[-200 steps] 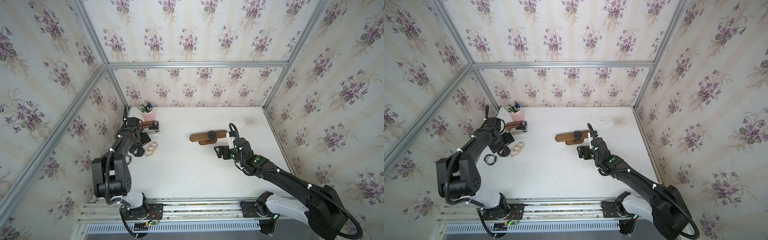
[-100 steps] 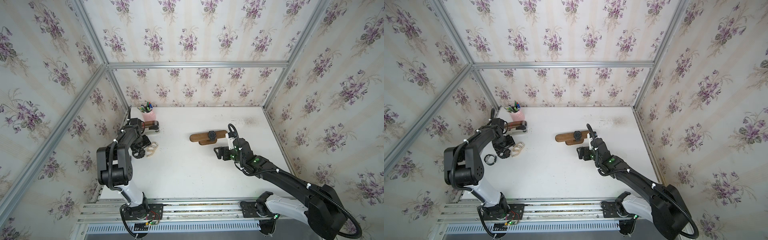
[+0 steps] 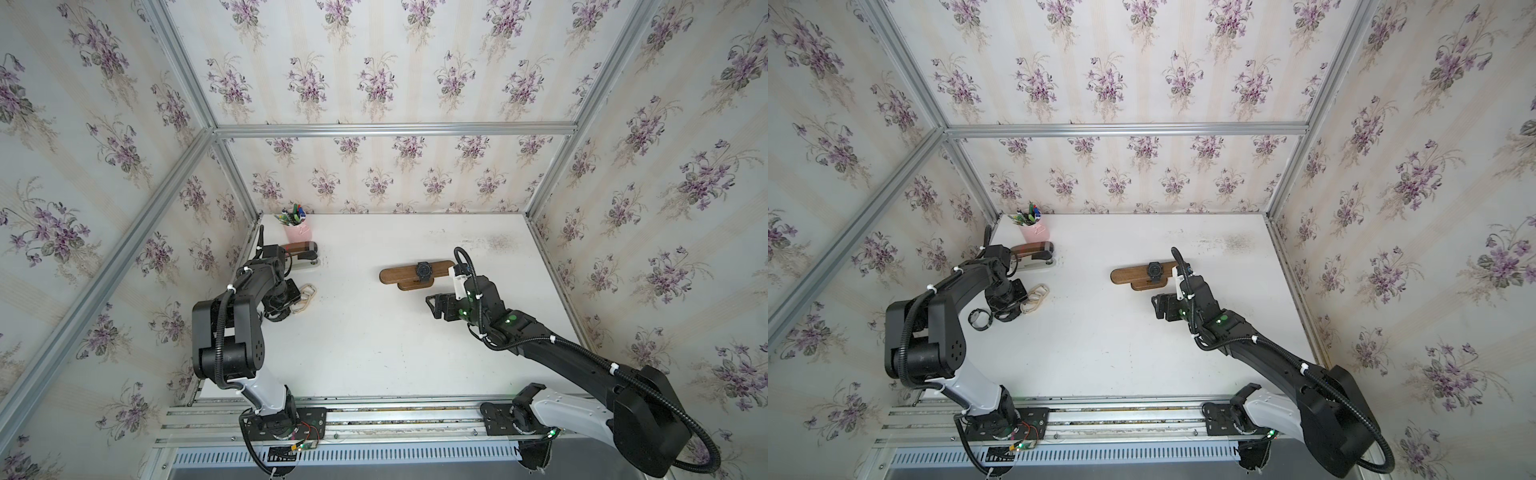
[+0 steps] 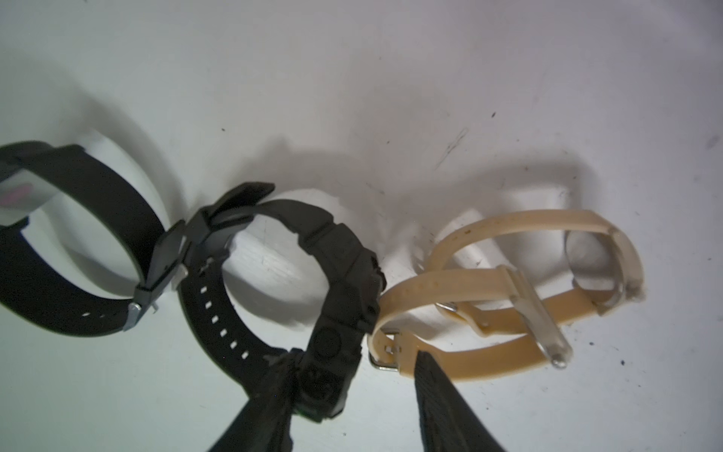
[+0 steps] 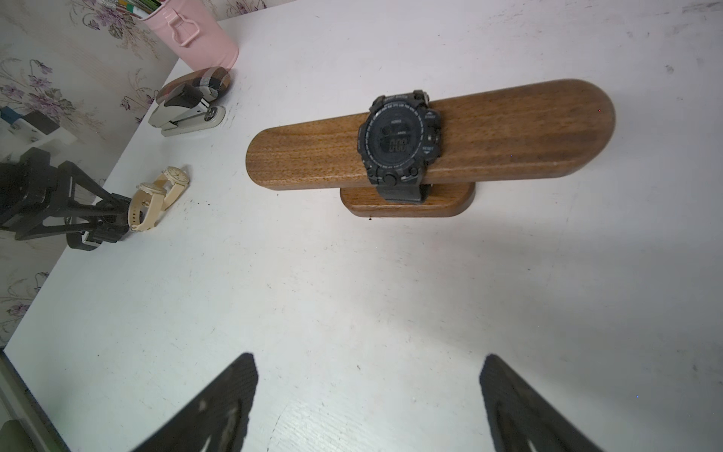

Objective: Place watch on stand
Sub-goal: Pick up the watch at the center of the board.

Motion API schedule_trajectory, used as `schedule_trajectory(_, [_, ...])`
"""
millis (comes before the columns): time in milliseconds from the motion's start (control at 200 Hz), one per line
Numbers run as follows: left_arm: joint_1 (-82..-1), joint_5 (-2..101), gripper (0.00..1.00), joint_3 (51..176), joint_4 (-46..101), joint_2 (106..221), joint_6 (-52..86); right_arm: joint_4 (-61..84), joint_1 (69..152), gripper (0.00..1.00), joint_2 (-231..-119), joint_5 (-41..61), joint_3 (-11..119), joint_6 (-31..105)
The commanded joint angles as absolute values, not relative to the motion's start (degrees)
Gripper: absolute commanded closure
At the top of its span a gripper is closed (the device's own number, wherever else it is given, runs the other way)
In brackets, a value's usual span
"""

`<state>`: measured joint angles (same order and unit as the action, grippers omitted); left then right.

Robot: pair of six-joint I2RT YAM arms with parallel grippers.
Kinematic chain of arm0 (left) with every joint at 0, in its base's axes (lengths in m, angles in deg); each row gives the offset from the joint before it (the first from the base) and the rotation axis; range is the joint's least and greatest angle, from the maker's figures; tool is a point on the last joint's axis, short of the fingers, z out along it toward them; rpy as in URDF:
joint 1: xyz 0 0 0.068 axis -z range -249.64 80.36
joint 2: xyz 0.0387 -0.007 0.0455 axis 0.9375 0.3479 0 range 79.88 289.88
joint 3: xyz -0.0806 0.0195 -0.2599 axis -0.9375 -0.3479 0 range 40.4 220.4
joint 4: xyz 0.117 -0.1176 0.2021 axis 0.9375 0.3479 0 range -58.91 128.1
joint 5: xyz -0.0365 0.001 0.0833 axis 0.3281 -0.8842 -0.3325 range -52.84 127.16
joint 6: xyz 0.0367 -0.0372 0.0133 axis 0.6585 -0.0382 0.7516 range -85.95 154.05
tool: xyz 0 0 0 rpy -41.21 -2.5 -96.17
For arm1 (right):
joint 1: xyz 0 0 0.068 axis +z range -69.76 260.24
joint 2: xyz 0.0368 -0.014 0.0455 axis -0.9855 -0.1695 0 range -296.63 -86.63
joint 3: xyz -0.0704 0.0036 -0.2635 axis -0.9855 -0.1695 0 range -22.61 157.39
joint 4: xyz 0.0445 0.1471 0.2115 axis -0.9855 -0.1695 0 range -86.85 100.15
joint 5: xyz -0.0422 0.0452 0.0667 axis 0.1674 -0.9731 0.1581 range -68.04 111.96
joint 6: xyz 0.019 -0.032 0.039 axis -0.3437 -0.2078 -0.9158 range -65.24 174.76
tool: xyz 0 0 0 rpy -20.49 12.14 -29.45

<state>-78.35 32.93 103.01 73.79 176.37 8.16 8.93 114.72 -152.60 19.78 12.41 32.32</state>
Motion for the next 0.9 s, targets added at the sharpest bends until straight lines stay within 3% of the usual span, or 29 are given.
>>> schedule_trajectory(0, [-77.7, 32.8, 0.57, 103.7, 73.6, 177.0, 7.9, 10.7, 114.8, 0.1, -152.7, 18.8, 12.7, 32.8])
schedule_trajectory(395, [-77.5, 33.1, 0.79, 104.2, 73.1, 178.3, 8.4, 10.4, 114.8, 0.11, -153.3, 18.3, 13.6, 33.0])
schedule_trajectory(894, [-75.1, 28.4, 0.89, 102.9, 72.4, 170.9, 8.5, 9.9, 114.8, 0.11, -152.7, 17.2, 14.4, 32.8])
